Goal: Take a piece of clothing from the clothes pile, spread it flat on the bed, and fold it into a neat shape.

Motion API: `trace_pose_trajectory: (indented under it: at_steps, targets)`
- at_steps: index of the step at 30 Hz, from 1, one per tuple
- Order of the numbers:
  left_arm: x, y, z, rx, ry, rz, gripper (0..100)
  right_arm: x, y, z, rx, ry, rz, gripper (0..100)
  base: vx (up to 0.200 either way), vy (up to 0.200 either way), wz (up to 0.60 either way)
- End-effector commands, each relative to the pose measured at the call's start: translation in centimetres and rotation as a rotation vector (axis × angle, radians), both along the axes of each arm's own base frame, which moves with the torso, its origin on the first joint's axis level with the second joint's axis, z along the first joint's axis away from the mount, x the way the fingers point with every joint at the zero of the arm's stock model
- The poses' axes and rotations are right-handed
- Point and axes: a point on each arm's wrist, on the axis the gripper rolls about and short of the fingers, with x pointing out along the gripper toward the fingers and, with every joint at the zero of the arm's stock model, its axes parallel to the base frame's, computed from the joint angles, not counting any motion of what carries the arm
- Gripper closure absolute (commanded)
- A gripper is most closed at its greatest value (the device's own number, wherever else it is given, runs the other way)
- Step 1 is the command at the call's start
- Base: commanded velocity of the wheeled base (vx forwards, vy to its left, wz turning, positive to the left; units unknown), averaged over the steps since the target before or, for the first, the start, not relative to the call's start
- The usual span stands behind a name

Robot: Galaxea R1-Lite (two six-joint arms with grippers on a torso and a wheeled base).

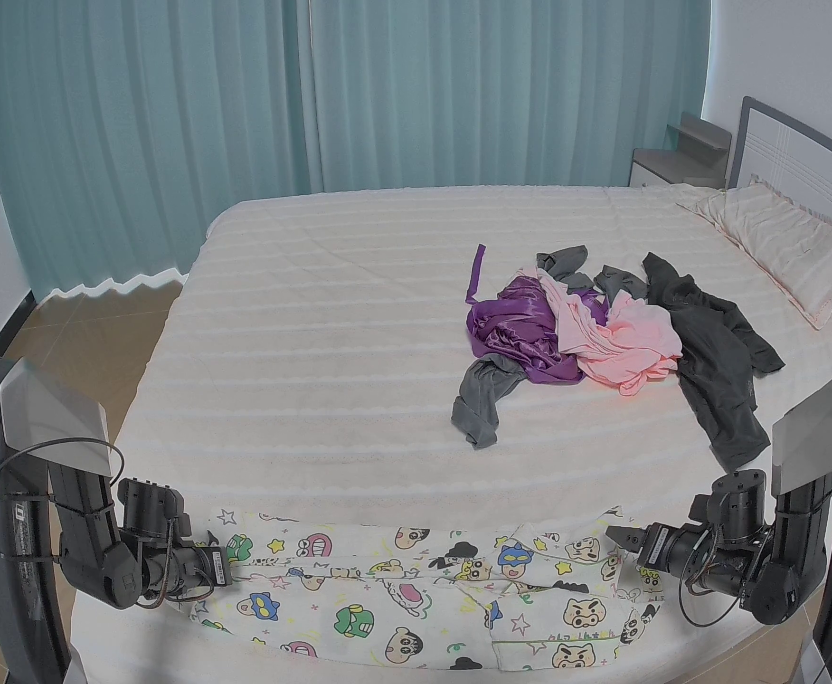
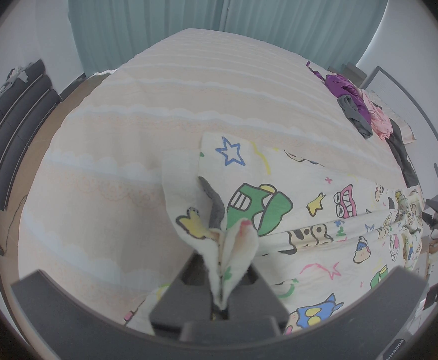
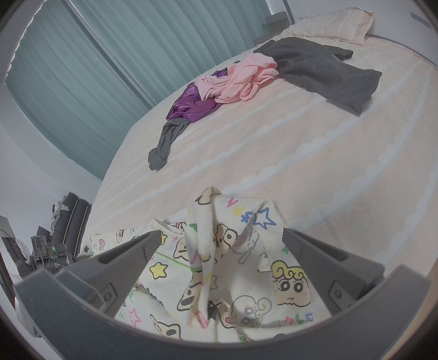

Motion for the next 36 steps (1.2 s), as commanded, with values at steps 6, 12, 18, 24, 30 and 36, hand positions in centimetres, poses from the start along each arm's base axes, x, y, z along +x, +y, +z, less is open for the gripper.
trace_pose_trajectory:
  at_steps: [6,12,18,24,30,36]
  targets:
    - [0.4,0.3,1.3,-0.034,-0.049,0.046,100,0.2,-0.2,0.3,0.007,-0.023,-0.010,0,0.000,0.000,0.00]
    - [0.5,1.9,3.2,-0.055,-0.115,0.100,100,0.4,-0.6,0.8,0.014,-0.047,-0.028,0,0.000,0.000,0.00]
    - [0.4,4.5,5.0,-0.081,-0.179,0.168,100,0.5,-0.6,0.9,0.016,-0.052,-0.032,0,0.000,0.000,0.00]
    - [0.1,6.7,6.4,-0.100,-0.212,0.221,100,0.5,-0.6,0.9,0.017,-0.054,-0.030,0,0.000,0.000,0.00]
    - [0.7,11.5,8.1,-0.086,-0.262,0.318,100,0.5,-0.7,0.9,0.017,-0.054,-0.034,0,0.000,0.000,0.00]
    - [0.8,16.6,11.0,-0.100,-0.328,0.420,100,0.6,-0.7,1.0,0.018,-0.057,-0.037,0,0.000,0.000,0.00]
